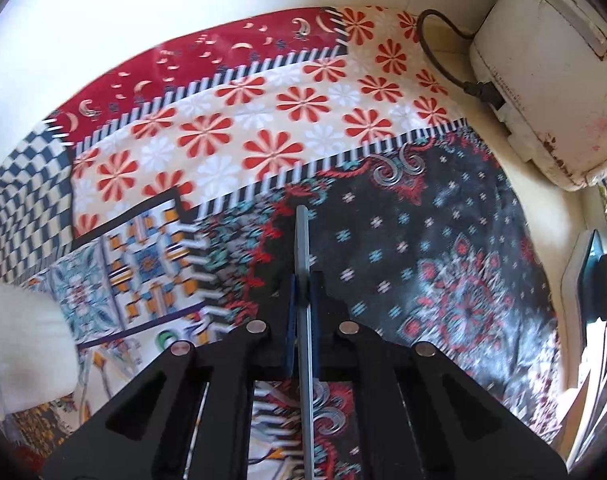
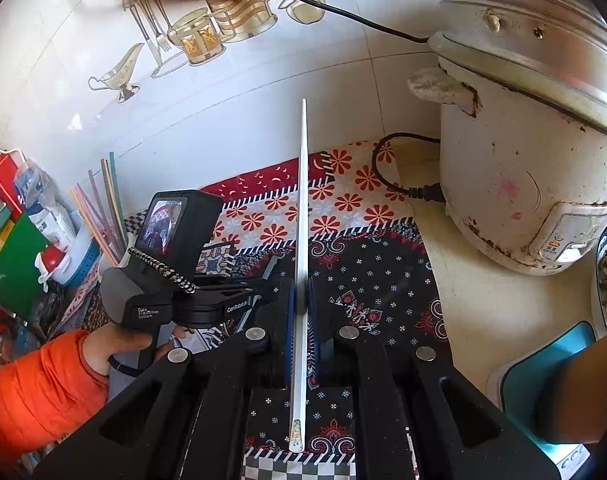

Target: Organize utensils

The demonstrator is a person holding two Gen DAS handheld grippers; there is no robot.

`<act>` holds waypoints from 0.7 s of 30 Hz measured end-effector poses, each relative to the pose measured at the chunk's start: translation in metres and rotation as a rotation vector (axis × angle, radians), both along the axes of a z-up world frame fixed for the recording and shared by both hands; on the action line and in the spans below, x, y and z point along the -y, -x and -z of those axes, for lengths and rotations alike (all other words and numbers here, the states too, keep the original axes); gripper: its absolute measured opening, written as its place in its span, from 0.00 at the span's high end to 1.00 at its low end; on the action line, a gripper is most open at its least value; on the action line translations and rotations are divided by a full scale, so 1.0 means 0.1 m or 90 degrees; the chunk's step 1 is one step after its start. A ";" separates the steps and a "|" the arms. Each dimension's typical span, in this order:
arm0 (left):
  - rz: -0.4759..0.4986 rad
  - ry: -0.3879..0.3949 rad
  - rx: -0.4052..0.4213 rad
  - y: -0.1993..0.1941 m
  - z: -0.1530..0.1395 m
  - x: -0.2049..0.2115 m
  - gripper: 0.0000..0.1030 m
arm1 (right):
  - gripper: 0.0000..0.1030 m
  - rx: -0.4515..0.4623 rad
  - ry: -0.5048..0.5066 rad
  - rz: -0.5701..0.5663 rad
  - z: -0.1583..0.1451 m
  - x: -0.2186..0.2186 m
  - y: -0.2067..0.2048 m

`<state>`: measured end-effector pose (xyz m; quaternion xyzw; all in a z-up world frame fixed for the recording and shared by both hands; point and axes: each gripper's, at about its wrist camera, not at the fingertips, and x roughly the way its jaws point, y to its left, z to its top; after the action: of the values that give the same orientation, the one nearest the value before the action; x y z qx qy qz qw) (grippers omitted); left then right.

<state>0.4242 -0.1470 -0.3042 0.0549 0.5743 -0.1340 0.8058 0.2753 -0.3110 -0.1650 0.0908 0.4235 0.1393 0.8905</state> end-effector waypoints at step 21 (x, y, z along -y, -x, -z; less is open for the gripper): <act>-0.166 0.081 0.226 1.29 -1.63 -1.72 0.95 | 0.94 0.053 -0.007 -0.139 -0.29 -1.18 -0.07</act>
<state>0.2953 0.0254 -0.1410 -0.0480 0.4160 -0.0529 0.9066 0.2826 -0.1932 -0.1362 0.0430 0.3930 0.2411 0.8863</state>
